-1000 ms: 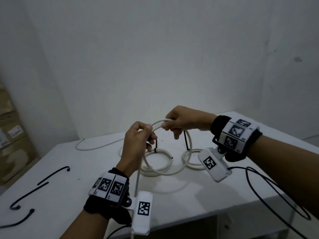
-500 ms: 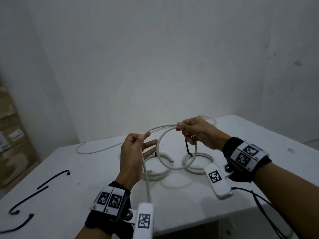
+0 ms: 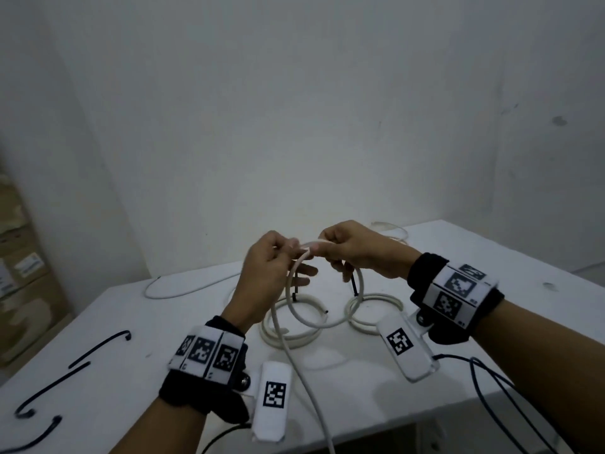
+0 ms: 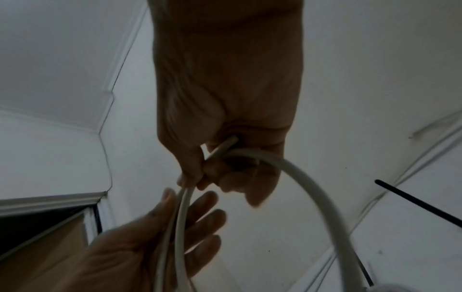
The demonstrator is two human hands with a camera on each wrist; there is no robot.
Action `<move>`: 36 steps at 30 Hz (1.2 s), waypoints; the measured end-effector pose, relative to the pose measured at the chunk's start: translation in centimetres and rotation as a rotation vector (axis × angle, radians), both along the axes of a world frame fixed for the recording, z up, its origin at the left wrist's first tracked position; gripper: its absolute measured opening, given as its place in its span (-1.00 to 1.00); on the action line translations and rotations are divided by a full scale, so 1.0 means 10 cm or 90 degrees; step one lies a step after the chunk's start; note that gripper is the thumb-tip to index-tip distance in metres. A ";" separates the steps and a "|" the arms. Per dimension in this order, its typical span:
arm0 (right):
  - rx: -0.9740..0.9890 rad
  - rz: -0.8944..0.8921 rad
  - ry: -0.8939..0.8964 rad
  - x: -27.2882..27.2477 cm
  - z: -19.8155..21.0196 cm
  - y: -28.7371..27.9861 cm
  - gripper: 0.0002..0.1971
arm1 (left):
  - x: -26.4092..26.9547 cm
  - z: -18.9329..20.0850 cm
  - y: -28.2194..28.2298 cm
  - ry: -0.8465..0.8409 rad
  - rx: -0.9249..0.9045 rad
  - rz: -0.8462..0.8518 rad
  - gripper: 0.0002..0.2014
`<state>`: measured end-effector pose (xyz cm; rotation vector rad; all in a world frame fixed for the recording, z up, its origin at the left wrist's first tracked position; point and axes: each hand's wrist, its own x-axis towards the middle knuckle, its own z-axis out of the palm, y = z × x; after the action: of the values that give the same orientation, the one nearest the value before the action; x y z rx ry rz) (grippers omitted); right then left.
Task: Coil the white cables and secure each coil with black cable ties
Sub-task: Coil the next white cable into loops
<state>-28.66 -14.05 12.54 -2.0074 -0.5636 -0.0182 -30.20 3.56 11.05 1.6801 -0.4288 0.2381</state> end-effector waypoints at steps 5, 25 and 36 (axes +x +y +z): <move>0.166 0.002 0.075 0.05 -0.20 -0.22 -0.71 | 0.08 -0.08 0.11 0.004 -0.079 0.051 -0.80; 0.354 0.041 0.173 -0.05 -0.32 0.17 -0.83 | 0.01 -0.33 -0.12 0.011 -0.202 0.077 -0.71; 0.333 -0.023 0.097 0.03 -0.40 0.14 -0.78 | 0.02 -0.38 -0.07 0.021 -0.158 0.076 -0.70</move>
<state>-28.34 -12.62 8.55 -1.4937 -0.3773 -0.0311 -29.96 2.83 7.27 1.4653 -0.2624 0.3365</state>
